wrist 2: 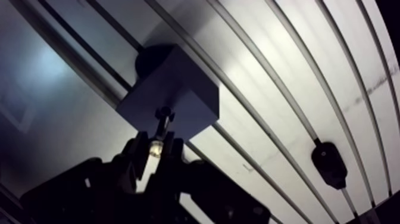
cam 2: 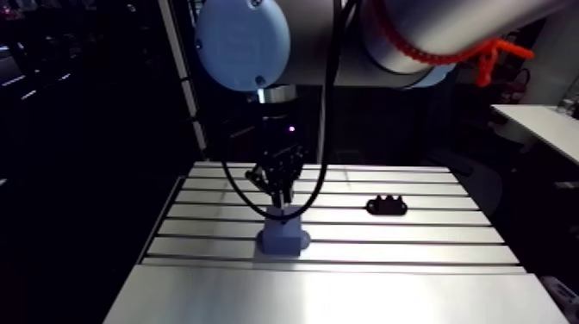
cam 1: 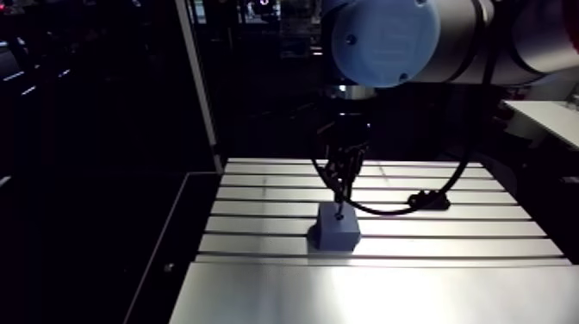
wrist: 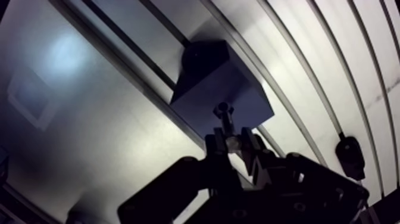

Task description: Pick up the M10 bolt and insert it into the hex recess until seated.

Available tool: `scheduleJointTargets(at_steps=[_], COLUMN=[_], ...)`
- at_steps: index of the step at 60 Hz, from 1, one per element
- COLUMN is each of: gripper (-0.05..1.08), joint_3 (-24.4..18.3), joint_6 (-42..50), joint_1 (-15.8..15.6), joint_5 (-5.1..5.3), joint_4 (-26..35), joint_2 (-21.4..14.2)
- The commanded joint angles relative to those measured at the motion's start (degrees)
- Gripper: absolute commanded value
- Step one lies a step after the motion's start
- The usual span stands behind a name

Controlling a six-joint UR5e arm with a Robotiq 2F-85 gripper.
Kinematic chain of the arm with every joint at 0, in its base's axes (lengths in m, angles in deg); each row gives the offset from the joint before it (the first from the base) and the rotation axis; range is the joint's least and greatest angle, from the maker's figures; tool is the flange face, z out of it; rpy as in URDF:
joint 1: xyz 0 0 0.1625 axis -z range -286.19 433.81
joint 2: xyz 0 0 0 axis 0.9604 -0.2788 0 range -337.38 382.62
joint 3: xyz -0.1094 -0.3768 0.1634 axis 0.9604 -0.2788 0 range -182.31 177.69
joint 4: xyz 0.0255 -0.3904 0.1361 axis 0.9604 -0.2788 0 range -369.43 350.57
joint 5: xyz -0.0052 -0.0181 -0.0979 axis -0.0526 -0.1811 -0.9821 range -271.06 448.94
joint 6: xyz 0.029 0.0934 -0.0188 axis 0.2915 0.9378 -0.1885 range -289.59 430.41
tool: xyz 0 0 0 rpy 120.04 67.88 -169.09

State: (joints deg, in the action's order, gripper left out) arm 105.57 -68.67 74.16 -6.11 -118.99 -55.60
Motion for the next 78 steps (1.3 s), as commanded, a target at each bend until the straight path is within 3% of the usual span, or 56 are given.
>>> scheduleJointTargets(at_steps=[1, 78], gripper=[0.91, 0.91], joint_3=[0.2, 0.3], joint_6=[0.1, -1.2], joint_1=[0.1, -0.1], joint_5=[0.00, 0.26], joint_4=[0.0, -1.0], joint_2=[0.1, 1.1])
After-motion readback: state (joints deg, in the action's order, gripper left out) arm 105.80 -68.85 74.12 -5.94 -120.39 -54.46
